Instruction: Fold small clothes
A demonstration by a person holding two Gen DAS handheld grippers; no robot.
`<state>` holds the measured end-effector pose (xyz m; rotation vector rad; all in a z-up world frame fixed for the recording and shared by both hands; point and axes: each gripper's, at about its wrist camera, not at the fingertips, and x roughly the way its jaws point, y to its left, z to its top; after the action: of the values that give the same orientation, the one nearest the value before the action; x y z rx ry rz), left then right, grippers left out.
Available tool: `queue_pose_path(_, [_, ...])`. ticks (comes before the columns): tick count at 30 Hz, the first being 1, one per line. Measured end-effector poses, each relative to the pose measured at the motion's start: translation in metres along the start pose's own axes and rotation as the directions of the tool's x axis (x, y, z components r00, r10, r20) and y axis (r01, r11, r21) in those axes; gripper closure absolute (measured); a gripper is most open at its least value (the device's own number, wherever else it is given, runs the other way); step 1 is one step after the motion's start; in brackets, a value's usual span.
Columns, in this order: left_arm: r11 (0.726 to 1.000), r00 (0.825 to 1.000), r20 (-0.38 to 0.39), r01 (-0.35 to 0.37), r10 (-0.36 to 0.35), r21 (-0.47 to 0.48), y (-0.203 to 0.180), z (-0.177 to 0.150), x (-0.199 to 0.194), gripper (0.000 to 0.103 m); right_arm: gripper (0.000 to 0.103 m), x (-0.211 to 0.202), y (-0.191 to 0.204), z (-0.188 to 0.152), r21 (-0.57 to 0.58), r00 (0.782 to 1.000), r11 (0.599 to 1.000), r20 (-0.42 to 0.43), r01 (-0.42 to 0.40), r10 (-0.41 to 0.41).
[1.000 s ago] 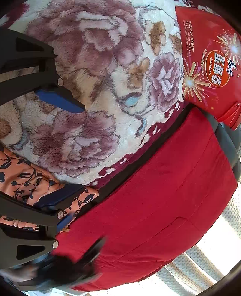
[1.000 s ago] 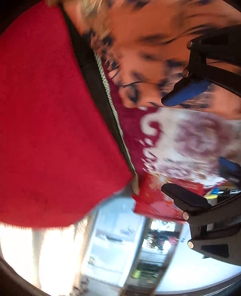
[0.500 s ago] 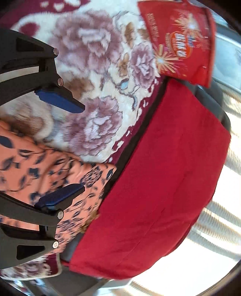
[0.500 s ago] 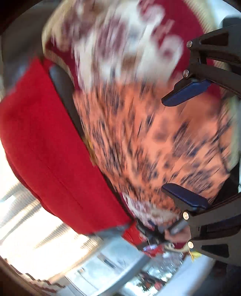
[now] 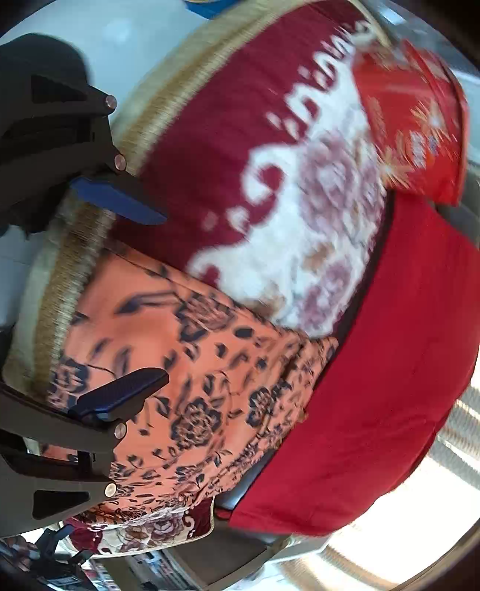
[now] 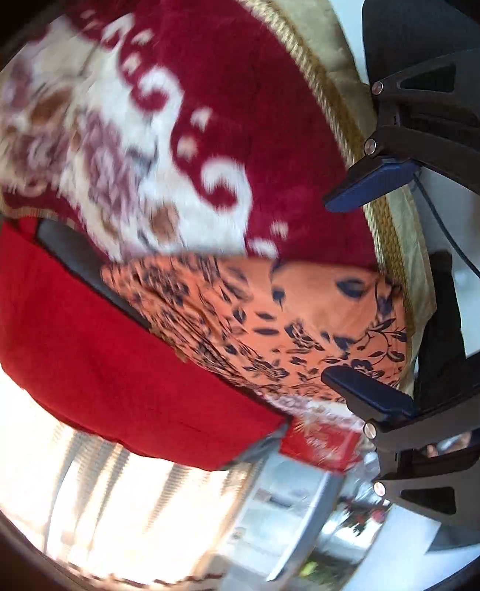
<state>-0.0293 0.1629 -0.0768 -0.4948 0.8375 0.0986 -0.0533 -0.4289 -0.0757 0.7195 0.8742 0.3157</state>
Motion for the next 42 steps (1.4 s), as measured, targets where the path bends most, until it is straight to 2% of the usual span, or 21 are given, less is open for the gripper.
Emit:
queue_pose_path(2, [1.000,1.000,-0.003,-0.008,0.008,-0.018,0.003,-0.006,-0.003,0.023,0.016,0.006,0.020,-0.008,-0.069,1.000,0.997,-0.001,0.031,-0.031])
queue_pose_path(4, [1.000,1.000,-0.005,-0.022,0.022,-0.015,0.002,-0.009,-0.003,0.023,0.016,0.018,0.025,-0.017,-0.082,0.997,0.994,-0.004,0.077,-0.077])
queue_pose_path(8, [1.000,1.000,-0.016,-0.002,0.002,-0.003,-0.002,-0.013,-0.001,0.023,0.016,0.032,0.005,-0.025,0.014,0.991,0.991,-0.021,0.136,-0.136])
queue_pose_path(12, [1.000,1.000,-0.016,0.015,-0.015,0.008,-0.003,-0.014,-0.002,0.023,0.016,0.024,-0.013,-0.023,0.084,0.989,0.986,0.028,0.141,-0.144])
queue_pose_path(14, [1.000,0.999,-0.023,0.021,-0.022,-0.007,0.000,-0.014,0.000,0.023,0.017,0.024,-0.022,-0.020,0.111,0.992,0.987,0.025,0.117,-0.121])
queue_pose_path(18, [0.998,0.998,-0.060,0.025,-0.028,-0.057,0.010,-0.012,0.011,0.023,0.050,0.032,-0.033,-0.017,0.141,0.995,0.985,-0.002,0.100,-0.101])
queue_pose_path(23, [0.996,0.997,-0.070,0.036,-0.042,-0.086,0.015,-0.011,0.015,0.023,0.053,0.036,-0.044,-0.017,0.179,0.996,0.980,-0.013,0.087,-0.086])
queue_pose_path(26, [0.997,0.997,-0.078,0.018,-0.024,-0.080,0.015,-0.011,0.019,0.023,0.062,0.036,-0.042,-0.018,0.170,0.997,0.982,-0.013,0.082,-0.081])
queue_pose_path(27, [0.997,0.997,-0.076,0.015,-0.021,-0.076,0.015,-0.010,0.019,0.029,0.065,0.036,-0.042,-0.018,0.168,0.997,0.982,-0.012,0.081,-0.080])
queue_pose_path(28, [0.997,0.997,-0.075,0.014,-0.019,-0.073,0.015,-0.010,0.020,0.041,0.065,0.036,-0.042,-0.018,0.165,0.997,0.983,-0.011,0.081,-0.080])
queue_pose_path(29, [0.998,0.996,-0.083,0.006,-0.012,-0.067,0.015,-0.009,0.022,0.048,0.068,0.036,-0.042,-0.017,0.163,0.997,0.983,-0.013,0.081,-0.080])
queue_pose_path(31, [0.998,0.995,-0.101,-0.023,0.017,-0.061,0.015,-0.006,0.026,0.073,0.071,0.038,-0.042,-0.017,0.165,0.997,0.983,-0.016,0.083,-0.082])
queue_pose_path(33, [0.998,0.993,-0.114,-0.039,0.033,-0.045,0.015,-0.005,0.029,0.090,0.081,0.039,-0.046,-0.017,0.171,0.996,0.982,-0.028,0.085,-0.081])
queue_pose_path(34, [0.999,0.993,-0.115,-0.028,0.023,-0.040,0.014,-0.004,0.029,0.093,0.090,0.039,-0.047,-0.017,0.174,0.996,0.981,-0.034,0.084,-0.079])
queue_pose_path(35, [0.999,0.994,-0.109,-0.025,0.022,-0.031,0.012,-0.004,0.027,0.094,0.092,0.039,-0.048,-0.016,0.174,0.997,0.981,-0.036,0.080,-0.075])
queue_pose_path(38, [1.000,0.997,-0.074,0.000,0.000,-0.001,0.003,-0.001,0.012,0.094,0.094,0.029,-0.047,-0.014,0.189,1.000,0.982,-0.023,0.022,-0.018])
queue_pose_path(42, [0.999,0.999,0.018,0.028,-0.028,0.034,-0.009,0.010,-0.015,0.095,0.094,0.006,-0.039,-0.003,0.180,0.999,0.983,0.040,-0.038,0.032])
